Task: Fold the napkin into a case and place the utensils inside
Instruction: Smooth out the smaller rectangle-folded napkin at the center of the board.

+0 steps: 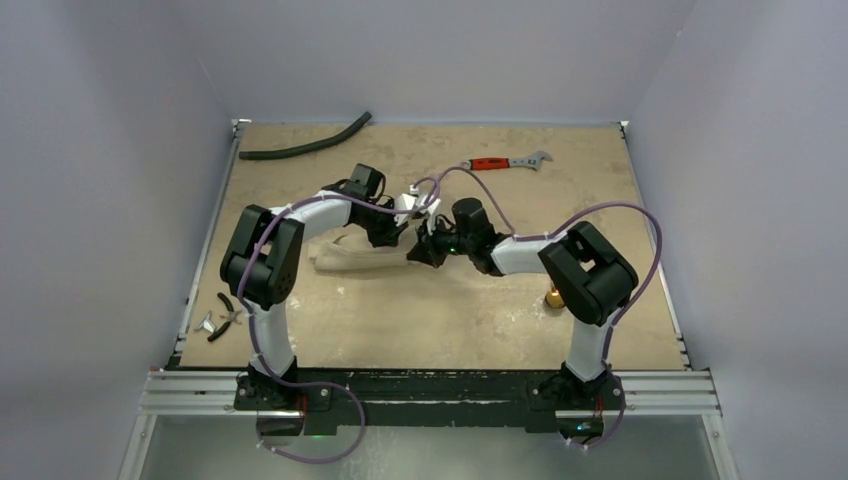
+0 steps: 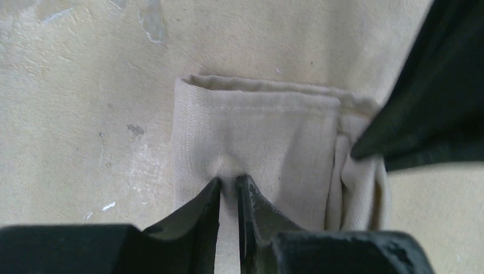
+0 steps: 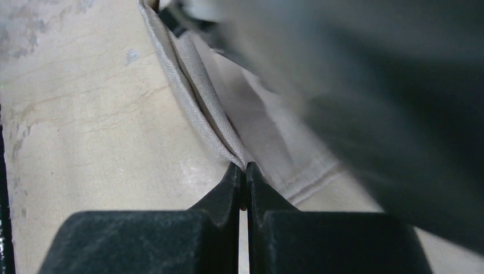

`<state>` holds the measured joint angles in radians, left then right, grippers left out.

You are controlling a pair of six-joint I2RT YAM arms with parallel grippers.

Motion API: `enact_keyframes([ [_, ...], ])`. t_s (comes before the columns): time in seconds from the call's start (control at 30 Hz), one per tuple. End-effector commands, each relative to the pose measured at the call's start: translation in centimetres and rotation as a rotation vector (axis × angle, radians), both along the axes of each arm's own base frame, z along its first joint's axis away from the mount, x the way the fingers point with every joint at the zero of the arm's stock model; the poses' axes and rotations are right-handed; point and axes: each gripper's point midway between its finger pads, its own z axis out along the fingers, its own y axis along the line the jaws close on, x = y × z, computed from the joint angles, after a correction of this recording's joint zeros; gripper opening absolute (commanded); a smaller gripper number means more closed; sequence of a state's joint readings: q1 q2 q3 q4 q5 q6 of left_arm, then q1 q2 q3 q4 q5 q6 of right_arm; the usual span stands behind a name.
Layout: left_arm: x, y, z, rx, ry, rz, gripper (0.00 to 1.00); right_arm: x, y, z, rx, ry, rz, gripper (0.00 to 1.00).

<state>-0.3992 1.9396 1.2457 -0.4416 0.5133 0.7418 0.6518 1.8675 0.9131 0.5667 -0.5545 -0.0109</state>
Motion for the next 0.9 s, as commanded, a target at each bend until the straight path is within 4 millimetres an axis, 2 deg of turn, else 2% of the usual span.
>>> enact_keyframes([
  [0.0,-5.0,1.4,-2.9,0.054,0.178,-0.052,0.15,2.5,-0.9,3.7,0.132,-0.029,-0.090,0.00],
  [0.23,-5.2,1.7,-3.2,0.057,0.185,-0.054,0.15,2.0,-1.1,3.5,0.176,0.029,-0.103,0.00],
  [0.53,-5.0,1.5,-3.4,0.057,0.181,-0.062,0.15,3.0,-0.1,4.8,0.180,0.028,-0.080,0.00],
  [0.63,-5.2,1.3,-3.4,0.056,0.183,-0.075,0.15,3.3,0.2,4.6,0.159,0.044,-0.065,0.00],
  [0.7,-5.4,1.2,-3.4,0.055,0.185,-0.082,0.15,3.8,0.6,4.2,0.135,0.061,-0.055,0.00],
  [0.87,-5.6,1.2,-3.1,0.053,0.182,-0.099,0.15,3.9,0.5,1.5,0.065,0.135,-0.059,0.00],
])
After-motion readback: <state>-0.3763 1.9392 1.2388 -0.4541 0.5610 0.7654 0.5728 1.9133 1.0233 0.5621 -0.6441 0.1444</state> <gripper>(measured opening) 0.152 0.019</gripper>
